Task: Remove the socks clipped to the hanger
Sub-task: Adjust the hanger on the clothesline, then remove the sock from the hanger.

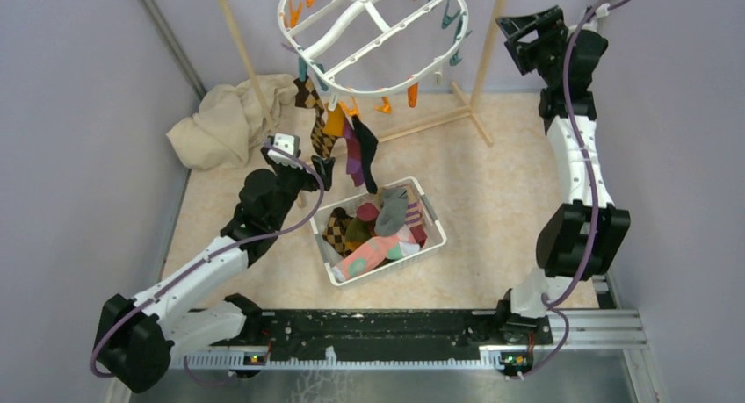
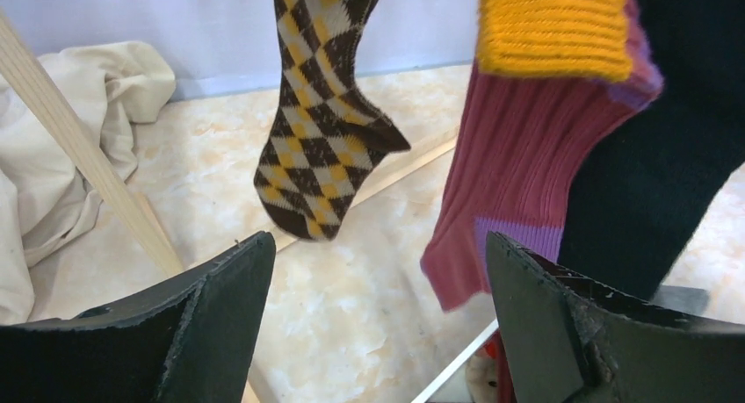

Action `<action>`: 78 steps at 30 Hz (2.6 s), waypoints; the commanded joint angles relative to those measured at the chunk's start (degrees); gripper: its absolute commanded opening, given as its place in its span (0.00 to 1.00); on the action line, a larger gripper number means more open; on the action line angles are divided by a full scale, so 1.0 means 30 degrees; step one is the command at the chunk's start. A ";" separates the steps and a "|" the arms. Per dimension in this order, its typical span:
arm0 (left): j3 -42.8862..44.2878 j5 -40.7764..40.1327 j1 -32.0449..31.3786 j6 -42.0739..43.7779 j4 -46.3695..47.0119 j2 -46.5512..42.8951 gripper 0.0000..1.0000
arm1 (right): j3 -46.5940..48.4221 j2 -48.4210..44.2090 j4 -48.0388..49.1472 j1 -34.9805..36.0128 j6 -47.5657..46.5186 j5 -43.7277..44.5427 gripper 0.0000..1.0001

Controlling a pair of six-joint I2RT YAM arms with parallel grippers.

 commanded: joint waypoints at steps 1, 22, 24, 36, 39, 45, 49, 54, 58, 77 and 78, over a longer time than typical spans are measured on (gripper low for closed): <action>-0.0610 -0.1063 -0.0045 0.0635 0.2586 0.1083 0.95 | -0.1785 -0.3875 0.0642 -0.0210 -0.1446 -0.0590 0.79; 0.1899 0.2932 0.0784 0.1127 0.9390 0.7859 0.99 | -0.8137 -1.0155 -0.1077 -0.0194 -0.3318 -0.5446 0.78; 0.2577 0.3205 0.0899 0.1123 0.9543 0.8584 0.99 | -0.8361 -1.0307 -0.1110 -0.0192 -0.3409 -0.5722 0.78; 0.5385 0.5221 0.1441 0.0829 0.7490 1.0862 0.14 | -0.9137 -1.0695 -0.0836 -0.0191 -0.3307 -0.6548 0.78; 0.5782 0.4888 0.1099 0.1120 0.6280 1.0529 0.12 | -0.9190 -1.0872 -0.0777 -0.0191 -0.3399 -0.6721 0.78; 0.6639 0.2309 -0.0743 0.2624 0.4536 0.9961 0.11 | -0.8652 -1.1591 -0.2493 -0.0013 -0.4946 -0.6380 0.78; 0.7039 0.0690 -0.2001 0.3250 0.3883 0.9816 0.11 | -0.7716 -1.1899 -0.3980 0.0394 -0.6132 -0.5909 0.78; 0.7424 -0.0900 -0.3255 0.3763 0.3393 0.9744 0.11 | -0.7000 -1.2297 -0.4319 0.0668 -0.6315 -0.5866 0.78; 0.7488 -0.1781 -0.3860 0.4047 0.3128 0.9529 0.11 | -0.6387 -1.2247 -0.2542 0.1093 -0.5076 -0.6465 0.77; 0.6918 -0.3492 -0.5977 0.5317 0.2350 0.6946 0.11 | -0.5591 -0.9132 0.2698 0.5556 -0.2065 -0.6103 0.54; 0.6856 -0.3547 -0.6081 0.5334 0.2293 0.6820 0.11 | -0.5473 -0.9112 0.2294 0.5640 -0.2328 -0.6054 0.54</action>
